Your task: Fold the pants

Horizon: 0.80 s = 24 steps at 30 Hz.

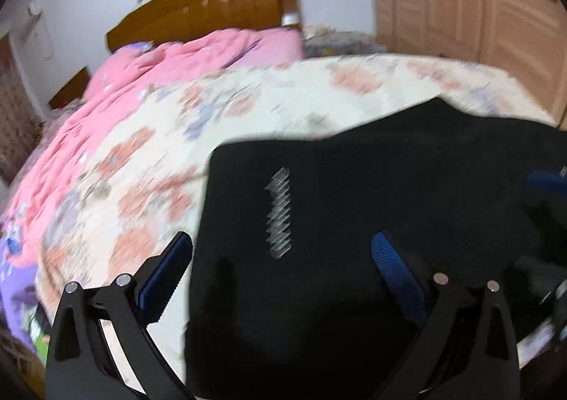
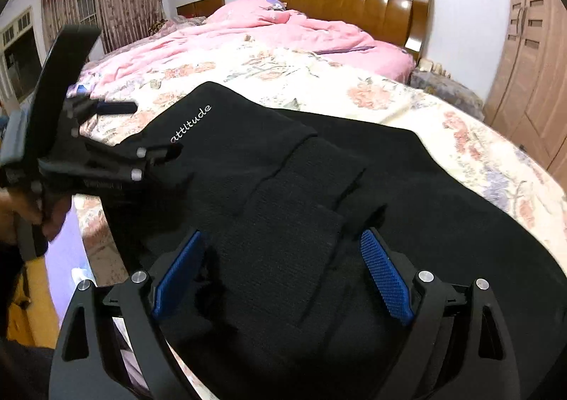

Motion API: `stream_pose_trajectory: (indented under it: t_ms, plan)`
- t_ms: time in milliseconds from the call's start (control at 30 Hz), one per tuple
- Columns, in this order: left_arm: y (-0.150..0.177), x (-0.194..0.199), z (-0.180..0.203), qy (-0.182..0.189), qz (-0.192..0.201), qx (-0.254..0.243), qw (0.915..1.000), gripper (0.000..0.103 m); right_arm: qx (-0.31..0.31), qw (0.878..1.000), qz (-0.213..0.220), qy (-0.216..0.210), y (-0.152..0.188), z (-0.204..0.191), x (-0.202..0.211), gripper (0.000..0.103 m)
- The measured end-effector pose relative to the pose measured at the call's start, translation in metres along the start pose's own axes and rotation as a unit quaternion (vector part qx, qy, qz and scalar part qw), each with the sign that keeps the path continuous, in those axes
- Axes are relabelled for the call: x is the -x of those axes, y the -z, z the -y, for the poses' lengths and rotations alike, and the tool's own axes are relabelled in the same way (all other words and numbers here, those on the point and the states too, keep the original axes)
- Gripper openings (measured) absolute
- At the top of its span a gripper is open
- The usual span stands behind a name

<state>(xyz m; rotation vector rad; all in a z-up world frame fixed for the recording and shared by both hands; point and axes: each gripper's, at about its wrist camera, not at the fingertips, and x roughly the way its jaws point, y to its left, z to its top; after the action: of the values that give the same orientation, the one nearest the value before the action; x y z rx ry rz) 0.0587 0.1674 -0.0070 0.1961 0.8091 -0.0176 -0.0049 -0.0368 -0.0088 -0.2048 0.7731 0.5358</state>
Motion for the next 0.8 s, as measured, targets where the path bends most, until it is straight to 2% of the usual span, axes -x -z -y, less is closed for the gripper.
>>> stream_pose_trajectory:
  t_ms: [100, 167, 267, 333, 400, 467, 533, 667, 700, 733, 800]
  plan:
    - [-0.027, -0.017, 0.020, 0.025, 0.002, -0.024, 0.9994, 0.101, -0.019, 1.000, -0.013, -0.005, 0.011, 0.009, -0.003, 0.086]
    - [-0.045, -0.049, 0.026, 0.056, -0.023, -0.018, 0.9980, 0.101, -0.024, 0.999, -0.021, -0.004, 0.017, 0.013, -0.005, 0.086]
    - [-0.052, -0.082, 0.025, 0.056, -0.058, -0.001, 0.9967, 0.102, -0.046, 0.998, -0.039, -0.009, 0.028, 0.024, -0.009, 0.087]
    - [-0.049, -0.083, 0.018, 0.072, -0.061, 0.010, 0.9955, 0.102, -0.054, 0.997, -0.050, -0.014, 0.035, 0.029, -0.010, 0.087]
    - [-0.045, -0.083, 0.019, 0.071, -0.064, 0.002, 0.9955, 0.102, -0.065, 0.996, -0.050, -0.035, 0.035, 0.040, -0.001, 0.087]
    - [-0.044, -0.079, 0.025, 0.048, -0.069, -0.013, 0.9963, 0.102, -0.068, 0.997, -0.037, -0.029, 0.026, 0.053, 0.008, 0.087]
    - [-0.045, -0.071, 0.027, 0.030, -0.060, -0.030, 0.9973, 0.102, -0.070, 0.997, -0.017, -0.002, 0.009, 0.073, 0.013, 0.088]
    - [-0.055, -0.073, 0.016, 0.012, -0.030, -0.046, 0.9984, 0.102, -0.082, 0.996, 0.004, 0.030, -0.030, 0.110, -0.010, 0.088]
    - [-0.056, -0.080, 0.011, 0.010, -0.036, -0.038, 0.9986, 0.102, -0.083, 0.996, -0.004, 0.041, -0.038, 0.116, -0.023, 0.088]
    - [-0.056, -0.086, 0.005, 0.022, -0.042, -0.023, 0.9986, 0.102, -0.085, 0.994, -0.024, 0.059, -0.046, 0.125, -0.043, 0.088]
    - [-0.053, -0.090, -0.003, 0.040, -0.037, 0.000, 0.9985, 0.102, -0.097, 0.992, -0.036, 0.074, -0.052, 0.137, -0.067, 0.088]
